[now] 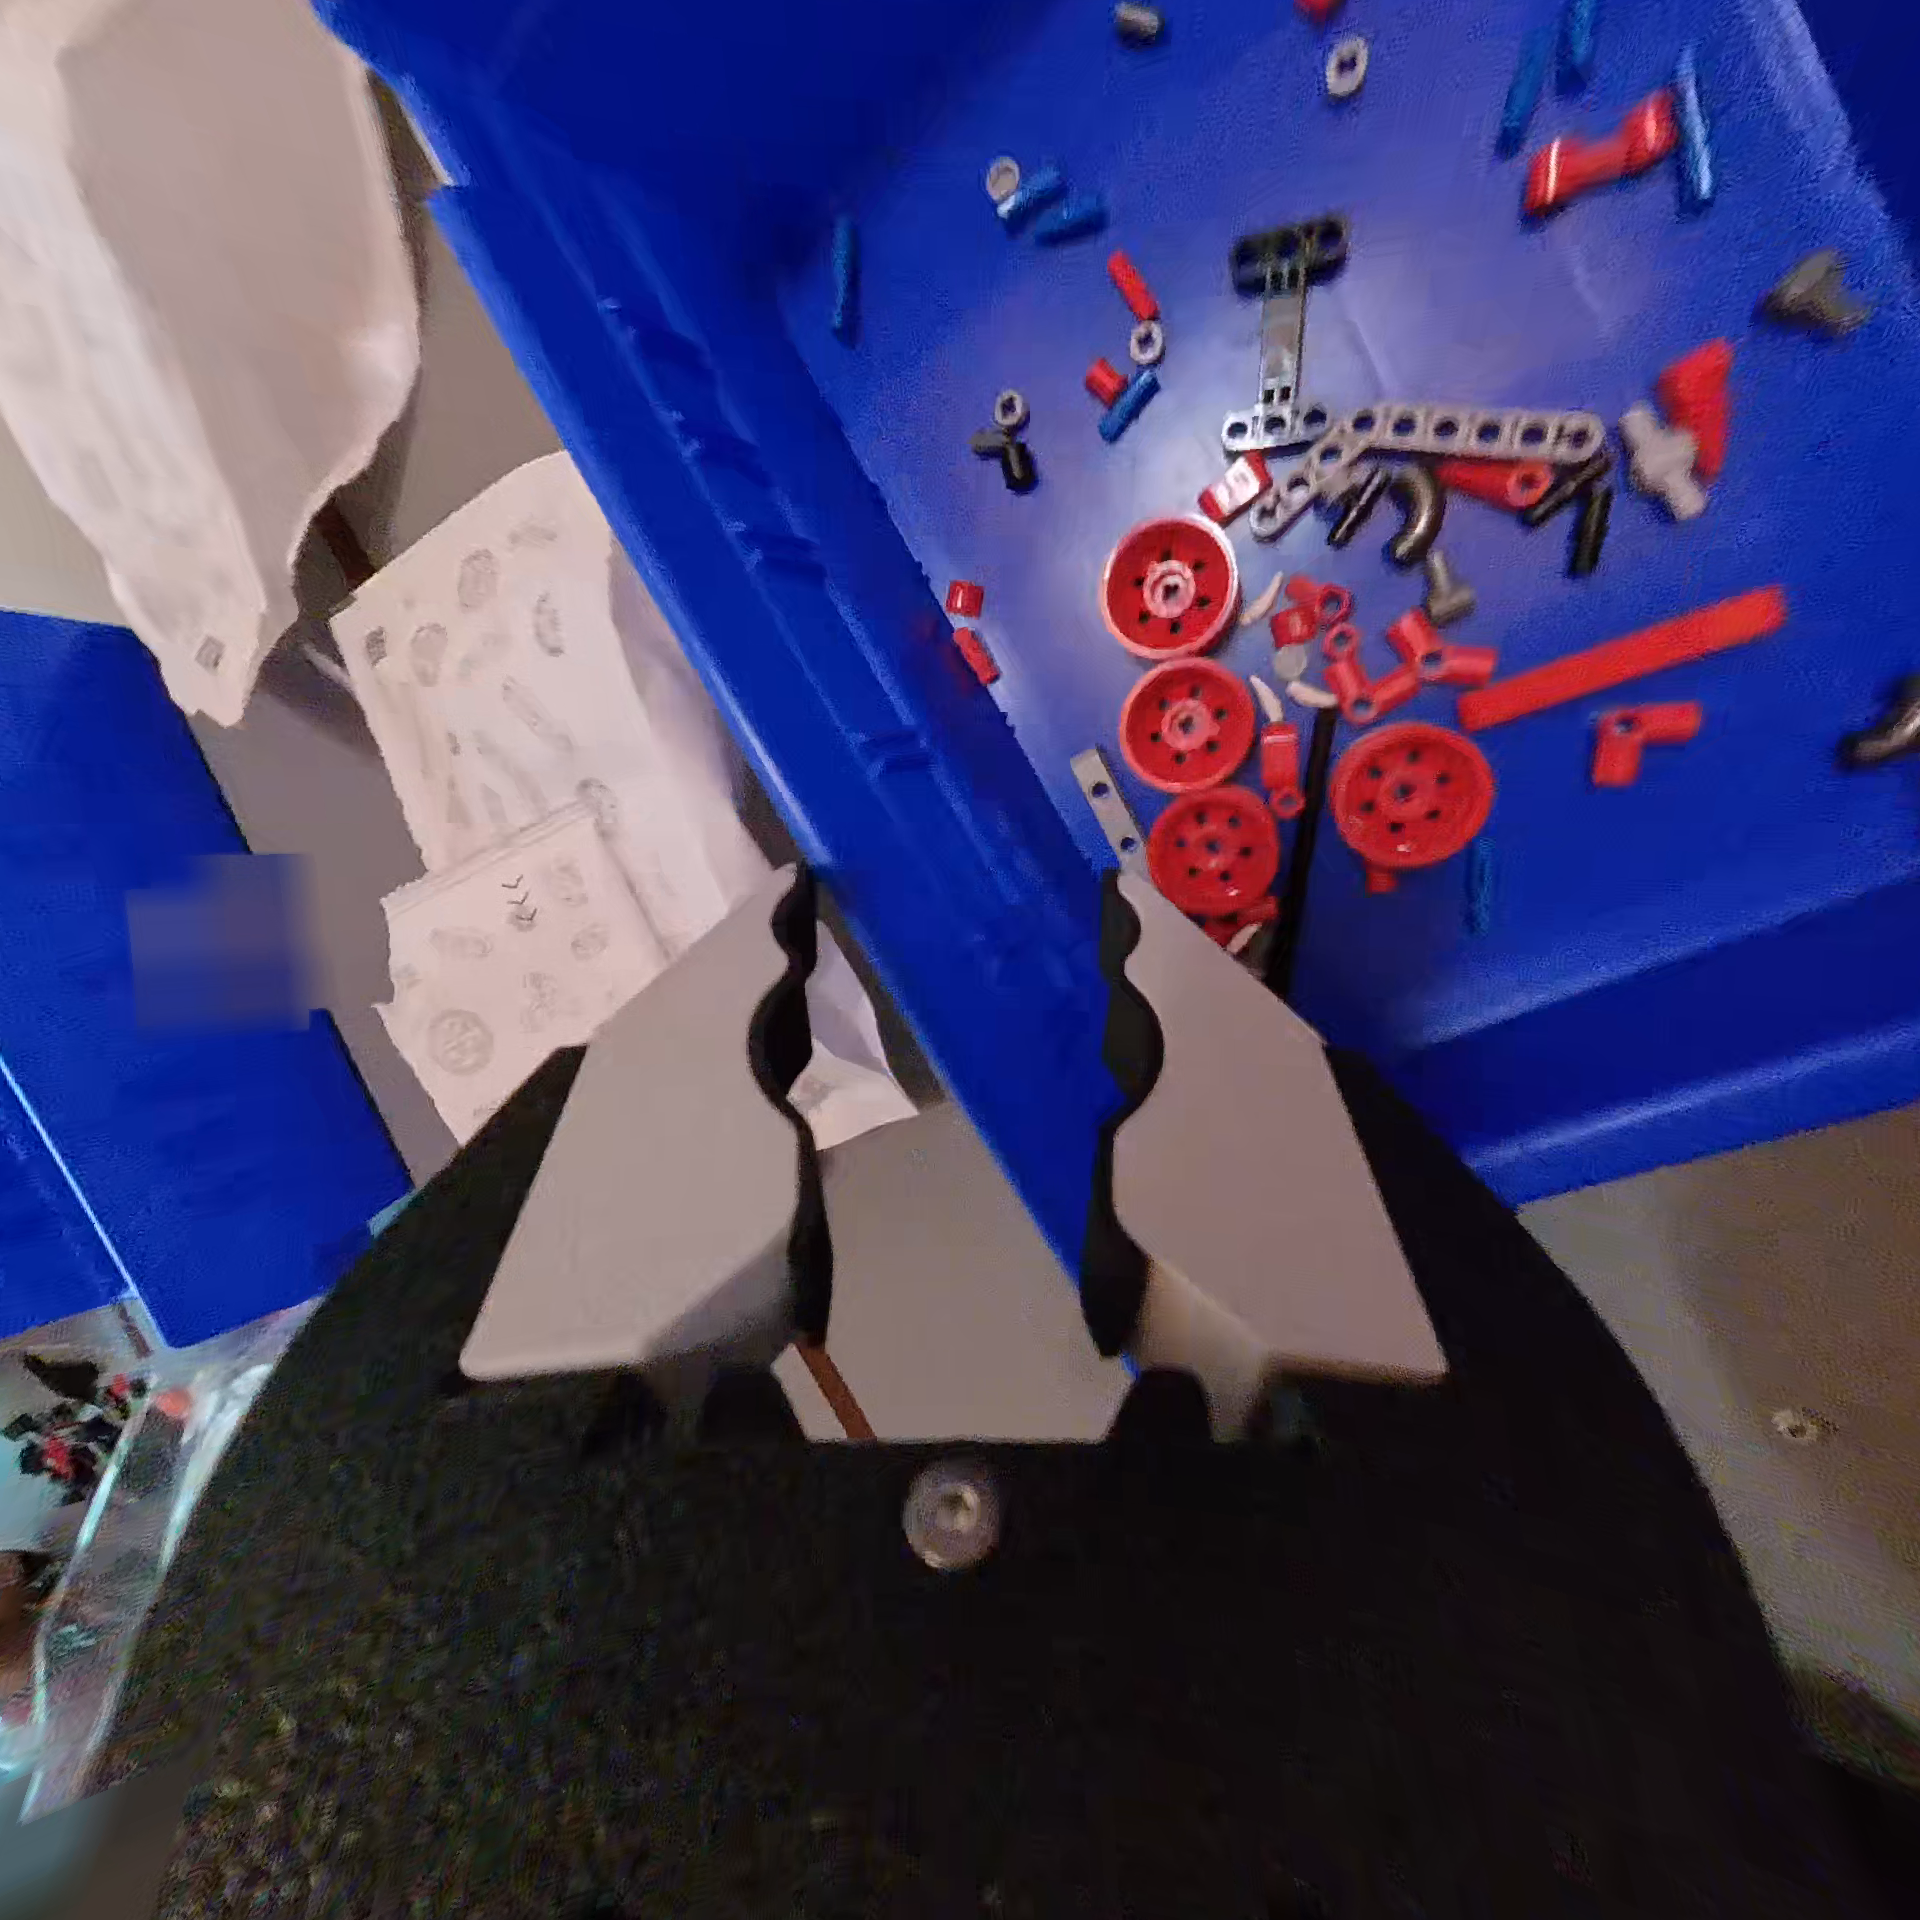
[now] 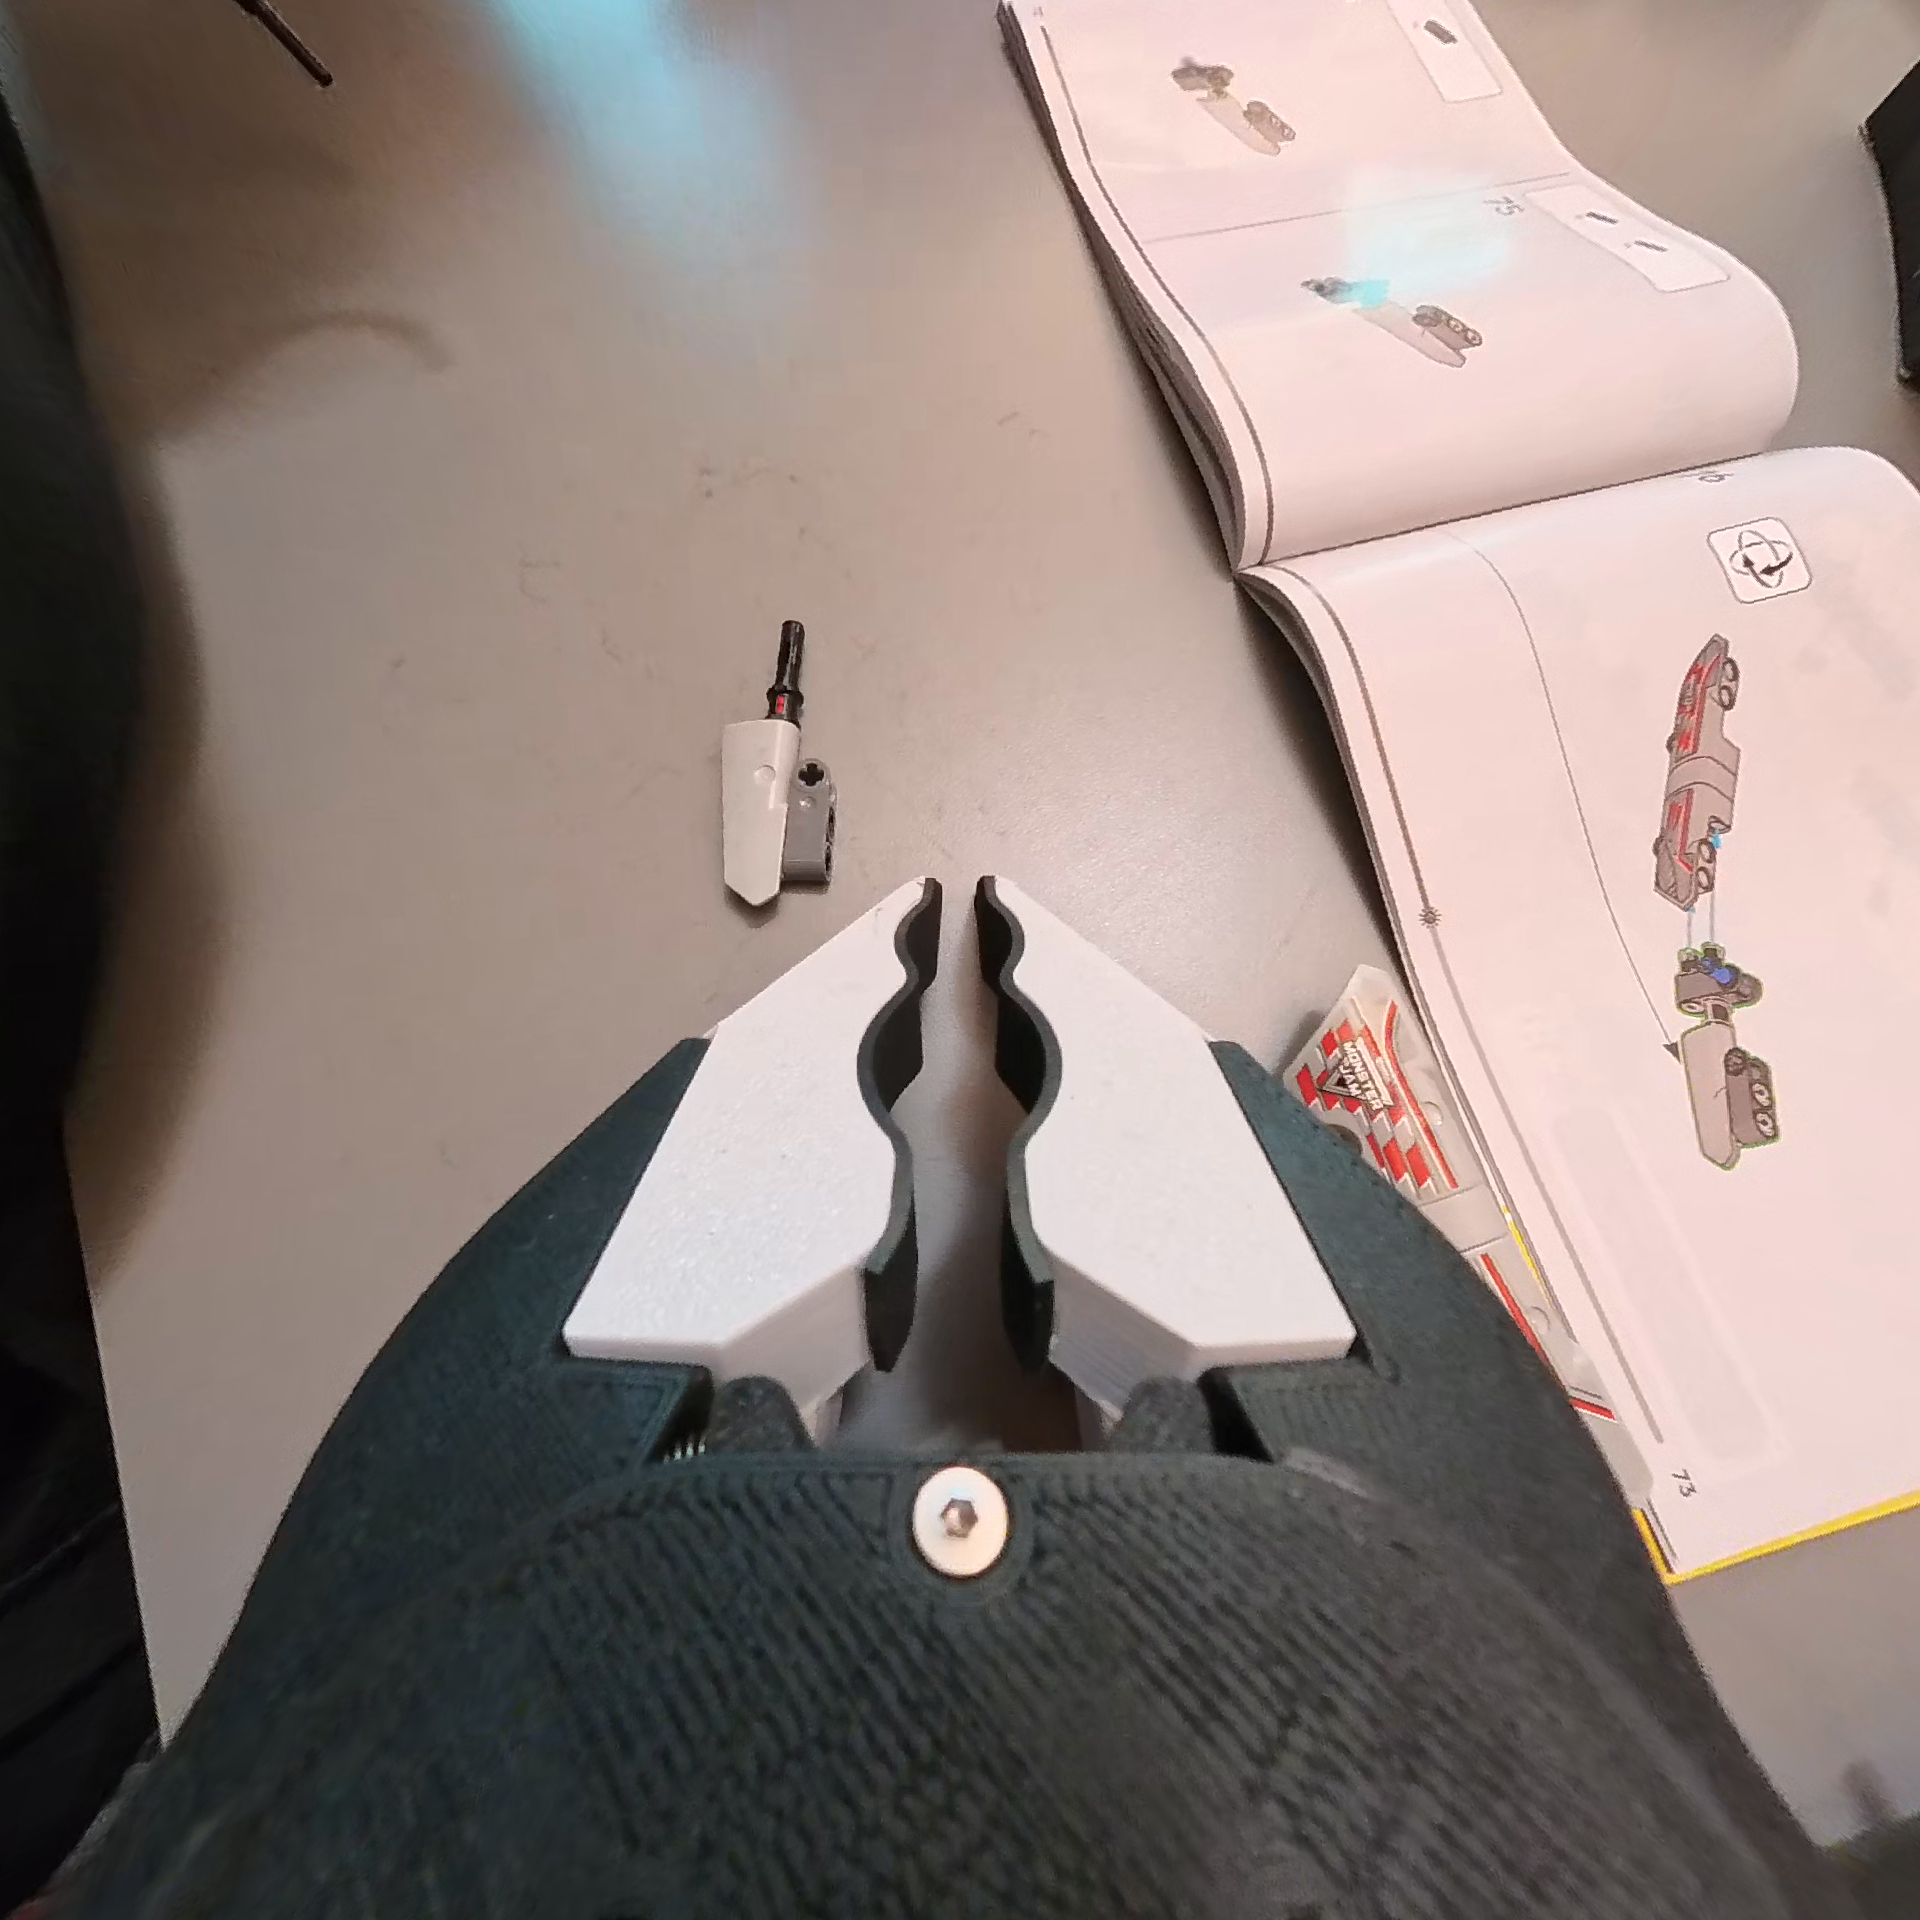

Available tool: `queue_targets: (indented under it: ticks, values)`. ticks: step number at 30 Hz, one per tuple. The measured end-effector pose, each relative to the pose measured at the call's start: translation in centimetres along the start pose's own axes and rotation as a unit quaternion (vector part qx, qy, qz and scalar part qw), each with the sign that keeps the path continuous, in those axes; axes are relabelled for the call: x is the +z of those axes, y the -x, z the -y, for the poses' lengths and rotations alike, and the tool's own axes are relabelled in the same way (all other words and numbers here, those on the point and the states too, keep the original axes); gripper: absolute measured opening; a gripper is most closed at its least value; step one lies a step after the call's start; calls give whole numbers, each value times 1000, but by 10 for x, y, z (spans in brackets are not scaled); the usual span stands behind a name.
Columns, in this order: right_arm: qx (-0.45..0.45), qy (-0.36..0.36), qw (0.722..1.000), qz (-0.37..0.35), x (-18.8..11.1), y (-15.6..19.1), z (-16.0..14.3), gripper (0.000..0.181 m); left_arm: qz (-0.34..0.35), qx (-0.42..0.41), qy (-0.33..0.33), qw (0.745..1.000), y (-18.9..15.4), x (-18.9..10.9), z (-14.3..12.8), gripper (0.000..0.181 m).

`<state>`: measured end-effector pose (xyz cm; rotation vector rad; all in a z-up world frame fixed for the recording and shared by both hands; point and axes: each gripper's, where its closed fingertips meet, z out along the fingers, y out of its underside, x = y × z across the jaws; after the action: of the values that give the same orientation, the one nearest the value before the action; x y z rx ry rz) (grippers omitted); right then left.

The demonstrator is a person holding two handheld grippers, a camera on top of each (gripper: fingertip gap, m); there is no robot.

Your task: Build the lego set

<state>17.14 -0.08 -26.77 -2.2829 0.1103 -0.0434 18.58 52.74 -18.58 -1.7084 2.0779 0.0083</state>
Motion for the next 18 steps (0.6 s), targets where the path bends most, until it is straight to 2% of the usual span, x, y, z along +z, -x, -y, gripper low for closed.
queue_targets:
  ticks: [1, 2, 3, 4, 6, 8, 9, 11, 13, 14, 16, 18]
  values:
    - [0, 0, 1000, 0, 0, 0, 0, 5, 4, 13, 17, 1000, -5, -1, -3, 39]
    - [0, 0, 1000, 0, 0, 0, 0, 5, 61, 4, 20, 998, 8, -7, 0, 56]
    - [-1, 0, 1000, -1, 0, 0, 0, 5, 124, -14, 3, 992, 24, -18, 9, 54]
    - [-1, 0, 1000, -1, 0, 0, 0, 5, 146, -27, -23, 989, 30, -26, 18, 51]
    - [-6, 0, 1000, -5, 0, 0, 0, 5, 176, -36, -58, 982, 40, -35, 29, 31]
    - [-15, 0, 1000, -13, 0, 0, 0, 5, 178, -45, -47, 982, 40, -35, 26, 52]
    - [-19, 0, 1000, -17, 0, 0, 0, 5, 147, -36, -59, 987, 28, -33, 32, 49]
    - [-23, 0, 1000, -20, 0, 0, 0, 5, -17, 21, -129, 991, -36, -33, 57, 29]
    - [-23, 0, 1000, -21, 0, 0, 0, 6, -192, 105, -134, 966, -113, -38, 62, 25]
    - [-21, 0, 1000, -20, 0, 0, 0, 6, -246, 153, -113, 951, -143, -35, 55, 25]
    - [-20, 0, 1000, -19, 0, -1, 0, 6, -283, 226, -64, 930, -180, -18, 42, 28]
    - [-25, 0, 999, -24, 0, -1, 0, 6, -315, 254, -19, 914, -207, -7, 31, 27]
